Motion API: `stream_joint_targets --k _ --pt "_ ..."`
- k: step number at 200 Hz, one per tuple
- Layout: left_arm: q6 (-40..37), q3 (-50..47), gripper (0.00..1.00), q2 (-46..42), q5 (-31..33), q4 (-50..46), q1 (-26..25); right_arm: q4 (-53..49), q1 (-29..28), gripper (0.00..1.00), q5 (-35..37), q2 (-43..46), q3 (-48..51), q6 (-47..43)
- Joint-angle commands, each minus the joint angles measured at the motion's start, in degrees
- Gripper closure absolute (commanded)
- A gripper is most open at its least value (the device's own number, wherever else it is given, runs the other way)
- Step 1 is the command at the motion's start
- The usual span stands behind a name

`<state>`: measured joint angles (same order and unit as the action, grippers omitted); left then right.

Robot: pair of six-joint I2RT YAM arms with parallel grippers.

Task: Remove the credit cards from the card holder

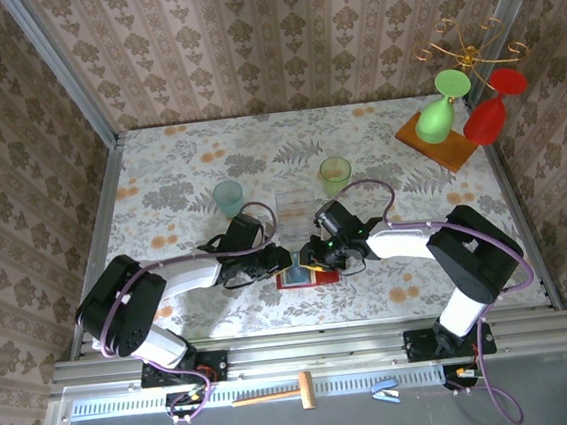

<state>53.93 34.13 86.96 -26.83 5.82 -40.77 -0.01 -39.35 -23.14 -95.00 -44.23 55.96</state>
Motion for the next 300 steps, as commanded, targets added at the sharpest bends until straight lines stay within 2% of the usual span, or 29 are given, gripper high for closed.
stream_joint_targets --k 1,36,74,104,183,300 --pt "0.1 -0.9 0.75 -0.1 -0.3 -0.7 0.3 -1.8 0.1 0.70 1.2 -0.2 0.7 0.0" --pt "0.2 -1.0 0.75 -0.2 -0.3 -0.8 0.3 -3.8 0.1 0.70 2.5 1.1 0.1 -1.2" --pt "0.3 -1.2 0.75 -0.7 -0.2 -0.8 0.3 -1.2 0.1 0.72 1.1 2.5 0.7 -0.8" --pt "0.3 -1.2 0.75 -0.4 -0.2 -0.7 0.3 2.4 0.1 0.72 -1.9 0.9 1.2 0.8" --pt "0.5 -1.3 0.75 -0.4 -0.2 -0.6 0.3 5.5 0.1 0.72 -3.6 -2.4 1.7 1.7" --pt "0.8 -1.8 0.75 -1.2 -0.1 -0.6 0.3 -3.7 0.2 0.72 1.9 0.0 -0.1 -2.0"
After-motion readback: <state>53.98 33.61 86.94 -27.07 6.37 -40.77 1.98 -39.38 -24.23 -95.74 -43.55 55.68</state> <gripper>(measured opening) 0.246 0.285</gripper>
